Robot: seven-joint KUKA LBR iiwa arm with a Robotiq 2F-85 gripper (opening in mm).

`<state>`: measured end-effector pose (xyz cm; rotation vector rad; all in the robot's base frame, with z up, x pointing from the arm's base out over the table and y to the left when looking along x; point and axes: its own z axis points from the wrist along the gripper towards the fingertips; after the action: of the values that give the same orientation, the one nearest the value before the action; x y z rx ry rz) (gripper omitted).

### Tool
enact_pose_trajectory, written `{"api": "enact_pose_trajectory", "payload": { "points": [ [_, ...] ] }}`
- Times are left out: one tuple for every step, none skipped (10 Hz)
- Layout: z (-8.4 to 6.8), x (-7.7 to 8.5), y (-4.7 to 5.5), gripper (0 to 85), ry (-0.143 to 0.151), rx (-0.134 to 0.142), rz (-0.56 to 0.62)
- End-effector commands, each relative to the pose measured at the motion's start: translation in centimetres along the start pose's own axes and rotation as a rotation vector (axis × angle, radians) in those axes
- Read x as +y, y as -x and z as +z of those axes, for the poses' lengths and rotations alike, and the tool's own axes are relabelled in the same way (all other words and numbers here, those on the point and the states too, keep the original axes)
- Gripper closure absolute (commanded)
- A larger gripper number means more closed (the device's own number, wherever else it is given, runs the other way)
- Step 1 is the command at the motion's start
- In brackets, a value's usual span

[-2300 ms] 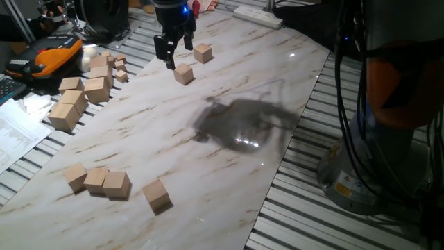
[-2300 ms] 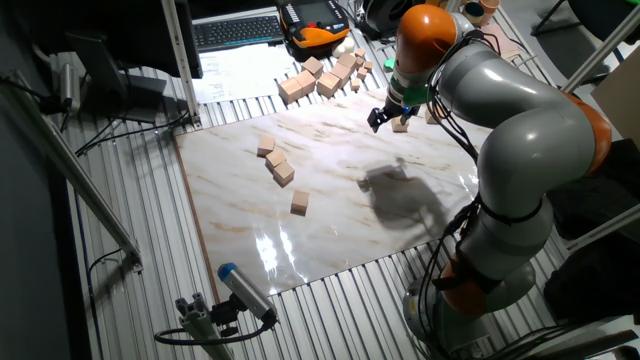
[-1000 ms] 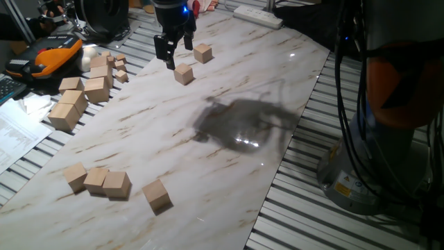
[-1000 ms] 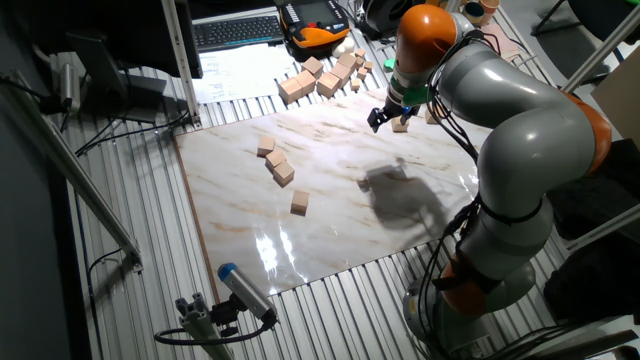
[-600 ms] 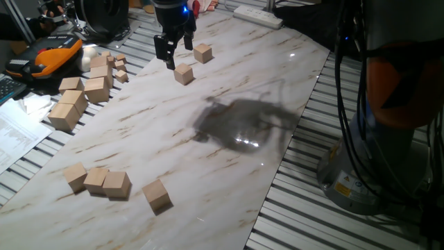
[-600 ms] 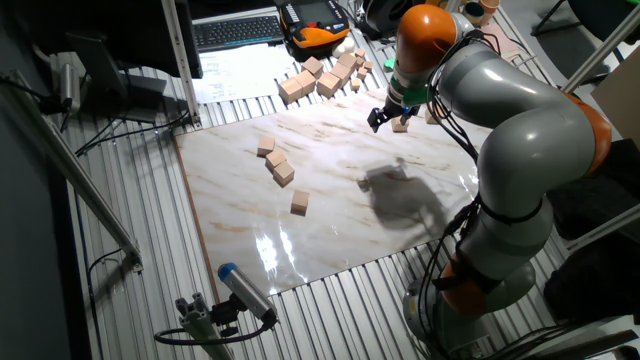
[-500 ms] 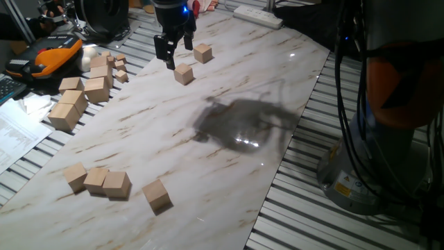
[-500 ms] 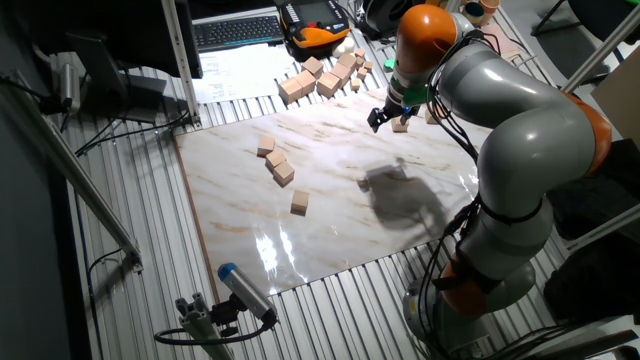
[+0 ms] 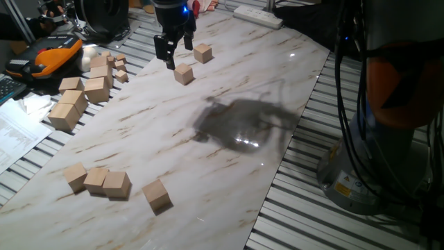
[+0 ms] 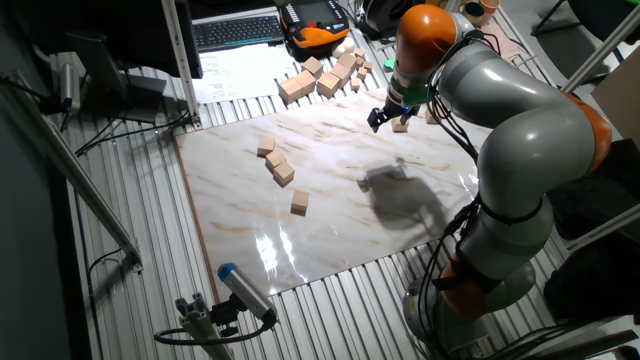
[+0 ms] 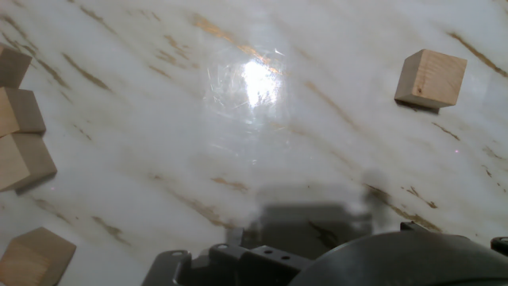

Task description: Stack the blocks into a pyramid shape

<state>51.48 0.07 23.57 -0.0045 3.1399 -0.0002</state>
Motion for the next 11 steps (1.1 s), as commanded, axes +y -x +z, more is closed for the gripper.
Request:
{"api": "enact_pose_trajectory", "payload": {
  "points": [
    [-0.02,0.01,0.01,85.0,-0.035,0.168,-0.204],
    [-0.01,0.0,0.0,85.0,-0.035,0.166,-0.204],
    [-0.01,0.0,-0.01,85.0,-0.035,0.165,-0.204],
    [-0.01,0.0,-0.01,85.0,-0.035,0.165,-0.204],
    [-0.01,0.0,-0.01,85.0,-0.035,0.165,-0.204],
    [-0.01,0.0,-0.01,85.0,-0.035,0.165,-0.204],
    [-0.01,0.0,-0.01,85.0,-0.035,0.168,-0.204],
    [-0.01,0.0,-0.01,85.0,-0.036,0.168,-0.206],
    [-0.01,0.0,-0.01,85.0,-0.033,0.166,-0.198],
    [-0.01,0.0,-0.01,85.0,-0.011,0.131,-0.172],
    [-0.01,0.0,-0.01,85.0,0.048,0.056,-0.159]
  ]
}}
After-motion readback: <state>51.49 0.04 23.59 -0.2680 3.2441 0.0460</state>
